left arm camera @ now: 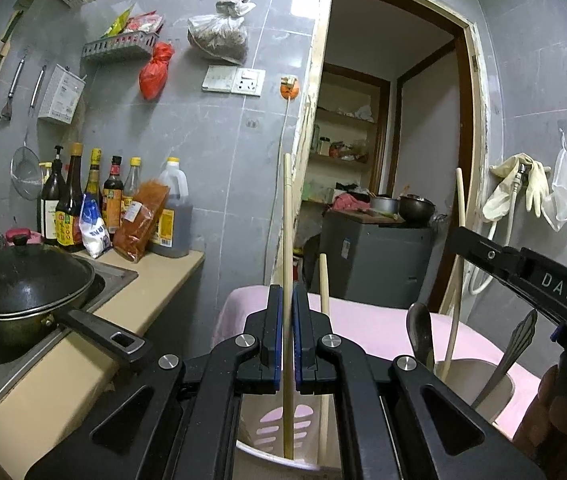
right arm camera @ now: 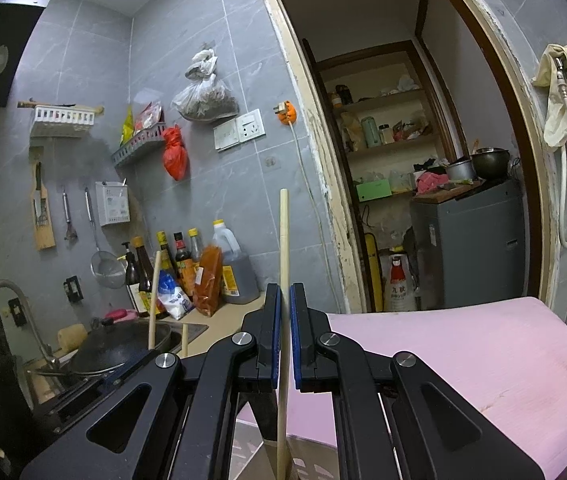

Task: Organize utensils
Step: 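Open the left tool over the white caddy while the right tool drops its chopstick in, then lower both tools toward the remaining spoons and chopstick on the cloth, then grasp the small gold spoon with the left tool while the right tool grasps a chopstick, then lift the gold spoon with the left tool while the right tool carries the chopstick to the caddy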

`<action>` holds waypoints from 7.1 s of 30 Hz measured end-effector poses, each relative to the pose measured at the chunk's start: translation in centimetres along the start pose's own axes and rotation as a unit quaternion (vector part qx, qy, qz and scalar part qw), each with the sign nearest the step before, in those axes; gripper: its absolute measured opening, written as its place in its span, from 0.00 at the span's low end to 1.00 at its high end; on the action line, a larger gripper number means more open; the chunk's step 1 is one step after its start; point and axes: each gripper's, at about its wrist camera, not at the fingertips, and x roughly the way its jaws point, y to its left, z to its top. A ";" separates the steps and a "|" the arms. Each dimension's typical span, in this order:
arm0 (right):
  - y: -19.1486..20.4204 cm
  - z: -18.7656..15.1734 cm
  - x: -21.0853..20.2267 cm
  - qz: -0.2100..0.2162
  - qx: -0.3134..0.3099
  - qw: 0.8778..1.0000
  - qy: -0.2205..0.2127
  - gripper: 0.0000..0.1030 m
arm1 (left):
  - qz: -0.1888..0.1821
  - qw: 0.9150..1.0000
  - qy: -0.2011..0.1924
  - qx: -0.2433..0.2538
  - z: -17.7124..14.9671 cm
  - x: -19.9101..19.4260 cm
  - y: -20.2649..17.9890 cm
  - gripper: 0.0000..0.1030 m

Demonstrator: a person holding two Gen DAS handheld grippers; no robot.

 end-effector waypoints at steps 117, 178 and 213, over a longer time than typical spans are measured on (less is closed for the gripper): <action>-17.7 -8.0 -15.0 -0.105 -0.083 0.915 0.380 0.01 | -0.111 0.850 0.475 -0.198 -10.0 4.7 -16.0 0.04; -14.1 2.2 -12.7 0.062 0.140 0.969 0.195 0.02 | -0.062 0.945 0.283 -0.152 1.0 -5.8 -11.6 0.00; 1.6 -1.1 -1.2 -0.040 -0.001 0.997 -0.069 0.03 | -0.023 0.981 0.142 -0.133 7.3 0.6 2.2 0.00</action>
